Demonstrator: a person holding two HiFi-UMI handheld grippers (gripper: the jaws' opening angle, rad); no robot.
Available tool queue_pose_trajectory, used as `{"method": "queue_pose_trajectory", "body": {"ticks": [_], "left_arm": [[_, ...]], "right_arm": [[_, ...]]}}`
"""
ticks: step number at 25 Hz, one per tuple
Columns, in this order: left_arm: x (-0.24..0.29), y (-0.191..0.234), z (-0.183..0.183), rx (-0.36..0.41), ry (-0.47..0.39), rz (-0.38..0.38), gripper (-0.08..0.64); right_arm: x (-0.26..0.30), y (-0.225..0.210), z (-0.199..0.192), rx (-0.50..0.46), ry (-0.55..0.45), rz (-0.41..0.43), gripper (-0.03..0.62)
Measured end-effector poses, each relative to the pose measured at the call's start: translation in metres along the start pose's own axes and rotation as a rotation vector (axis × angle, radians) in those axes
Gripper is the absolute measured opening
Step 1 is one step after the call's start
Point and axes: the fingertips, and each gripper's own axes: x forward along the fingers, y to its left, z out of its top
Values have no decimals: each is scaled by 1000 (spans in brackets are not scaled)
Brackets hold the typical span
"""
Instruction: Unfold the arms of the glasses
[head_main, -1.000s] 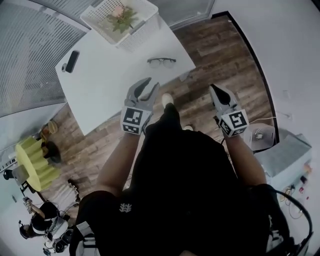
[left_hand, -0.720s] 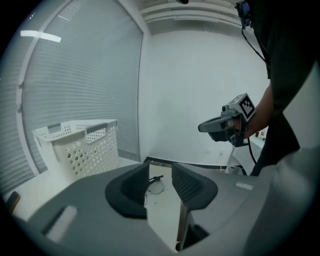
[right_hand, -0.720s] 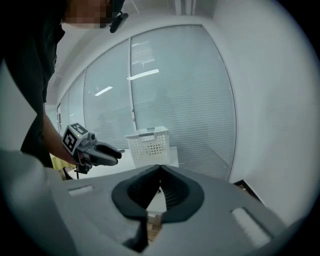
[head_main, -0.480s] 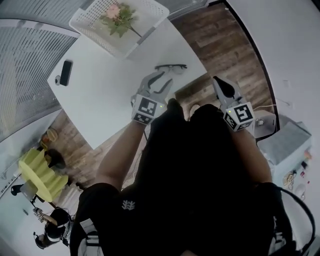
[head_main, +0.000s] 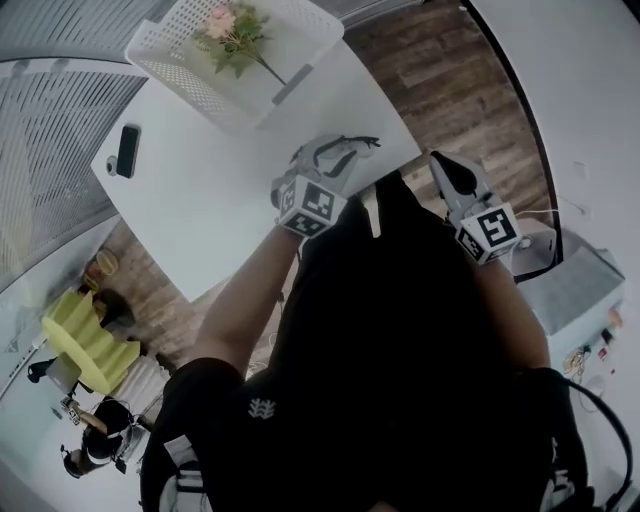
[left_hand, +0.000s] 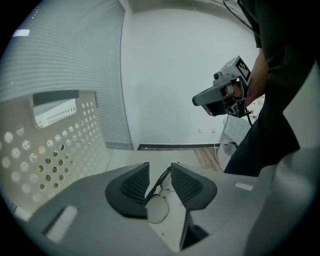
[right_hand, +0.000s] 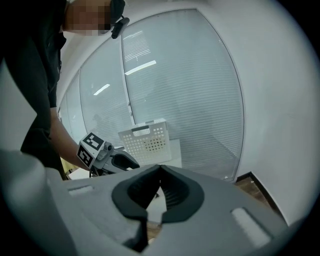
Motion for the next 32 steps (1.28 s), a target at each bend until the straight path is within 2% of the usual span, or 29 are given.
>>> {"method": "queue_pose_trajectory", "body": {"ticks": [3,8,10,11,13,16,22,26,30,32], "left_arm": [[15,4,-5,17,40,-8,141],[44,-6,-18,115,120,-68,140],[51,-4,-21,122,135,-69,137],[54,-3,-21,120,139,-65,130],[58,-2,-20,120,150,-51,59],[64,-4,-15,109,164,-21,36],[66,-2,3,2,126,66,18],[58,-1,10,-12,85,88,18],[40,-1,21,-8,27,118,18],[31,-1,24,-7,4,142,18]], "right_arm": [[16,-13,-7,16,14,17,0],[27,-29,-13,35,31,40,0],[30,-36,-15,45,40,39,0],[31,-39,-16,47,43,41,0],[31,-44,-18,52,49,44,0],[31,-49,-18,55,54,54,0],[49,-52,-11,29,73,123,0],[66,-43,-9,5,105,203,0],[84,-26,-16,26,166,319,0],[89,-17,-17,3,175,370,2]]}}
